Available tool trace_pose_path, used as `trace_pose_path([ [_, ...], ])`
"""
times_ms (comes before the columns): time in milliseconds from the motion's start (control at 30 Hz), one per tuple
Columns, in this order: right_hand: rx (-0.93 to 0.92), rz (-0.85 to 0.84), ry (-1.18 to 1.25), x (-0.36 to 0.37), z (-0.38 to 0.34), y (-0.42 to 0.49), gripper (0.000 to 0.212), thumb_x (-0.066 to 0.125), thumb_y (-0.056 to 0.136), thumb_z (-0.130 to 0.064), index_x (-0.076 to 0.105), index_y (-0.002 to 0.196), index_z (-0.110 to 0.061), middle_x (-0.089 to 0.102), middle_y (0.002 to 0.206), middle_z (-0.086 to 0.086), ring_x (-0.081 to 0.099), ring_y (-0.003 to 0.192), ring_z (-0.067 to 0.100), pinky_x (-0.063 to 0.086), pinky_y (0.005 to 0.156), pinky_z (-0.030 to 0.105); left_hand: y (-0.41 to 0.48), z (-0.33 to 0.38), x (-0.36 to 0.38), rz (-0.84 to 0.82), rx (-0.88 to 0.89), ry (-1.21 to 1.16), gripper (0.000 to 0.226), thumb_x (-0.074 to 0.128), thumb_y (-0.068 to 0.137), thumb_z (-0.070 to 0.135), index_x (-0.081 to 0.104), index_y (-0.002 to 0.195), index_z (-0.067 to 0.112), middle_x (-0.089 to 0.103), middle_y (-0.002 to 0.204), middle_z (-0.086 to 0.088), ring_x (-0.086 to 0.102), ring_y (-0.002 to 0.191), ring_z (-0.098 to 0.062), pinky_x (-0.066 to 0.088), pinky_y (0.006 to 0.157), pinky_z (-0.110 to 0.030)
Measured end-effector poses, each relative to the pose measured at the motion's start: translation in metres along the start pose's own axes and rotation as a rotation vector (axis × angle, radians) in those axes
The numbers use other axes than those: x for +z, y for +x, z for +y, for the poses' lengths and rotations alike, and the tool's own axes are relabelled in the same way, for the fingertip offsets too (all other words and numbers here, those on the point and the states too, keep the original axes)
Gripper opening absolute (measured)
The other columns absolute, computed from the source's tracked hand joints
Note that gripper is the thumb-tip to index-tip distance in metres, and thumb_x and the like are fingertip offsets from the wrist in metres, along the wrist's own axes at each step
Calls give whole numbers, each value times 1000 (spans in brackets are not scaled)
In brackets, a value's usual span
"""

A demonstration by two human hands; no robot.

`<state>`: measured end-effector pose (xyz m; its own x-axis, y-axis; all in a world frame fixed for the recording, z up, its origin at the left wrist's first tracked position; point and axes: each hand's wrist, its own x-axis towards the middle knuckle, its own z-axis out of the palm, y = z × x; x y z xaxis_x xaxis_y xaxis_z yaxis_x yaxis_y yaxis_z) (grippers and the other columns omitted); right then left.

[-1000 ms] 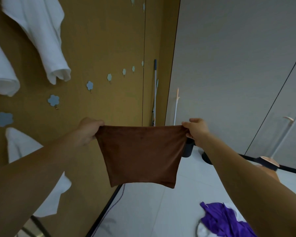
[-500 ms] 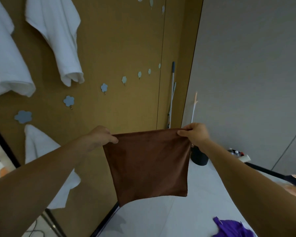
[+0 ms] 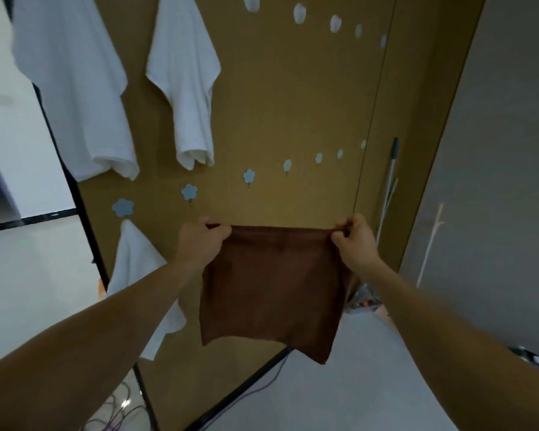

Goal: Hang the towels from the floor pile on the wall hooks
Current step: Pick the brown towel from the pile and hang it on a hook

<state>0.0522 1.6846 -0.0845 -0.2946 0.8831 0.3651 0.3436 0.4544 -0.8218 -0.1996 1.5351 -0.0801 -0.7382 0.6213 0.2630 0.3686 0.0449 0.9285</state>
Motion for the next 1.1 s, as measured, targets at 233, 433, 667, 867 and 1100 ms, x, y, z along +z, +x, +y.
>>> trace_pose_path([
  [233,-122,-476,140,53,-27,5,24,69,87,-33,62,108,-23,61,90,-7,61,83,15,49,68,16,0,0,-26,179,14,-67,11,66,78,15,57,77,22,65,78,0,63,73,-14,50,57,-26],
  [433,-215,-442,154,112,-40,30,16,70,87,-28,75,90,-13,70,92,3,66,89,19,53,85,43,24,-25,-45,94,50,153,13,46,93,11,46,102,20,53,93,8,52,75,-5,37,56,-16],
  [667,-208,-395,82,190,-49,76,20,66,89,-33,71,89,-14,72,85,3,67,81,19,54,78,40,71,-58,-60,-206,151,363,36,74,74,52,57,99,31,59,95,18,55,87,6,38,66,-5],
  [867,-241,-308,34,239,-51,106,22,63,91,-37,71,96,-17,70,86,-5,65,81,14,51,75,31,123,-84,-62,-38,324,466,21,65,87,37,63,77,18,60,66,6,54,61,-1,39,59,-6],
  [1100,-251,-249,12,289,-52,161,26,64,90,-38,68,95,-14,70,84,4,65,80,23,52,72,37,176,-102,-40,146,233,472,20,63,88,42,60,76,26,55,60,15,52,56,5,39,57,-6],
])
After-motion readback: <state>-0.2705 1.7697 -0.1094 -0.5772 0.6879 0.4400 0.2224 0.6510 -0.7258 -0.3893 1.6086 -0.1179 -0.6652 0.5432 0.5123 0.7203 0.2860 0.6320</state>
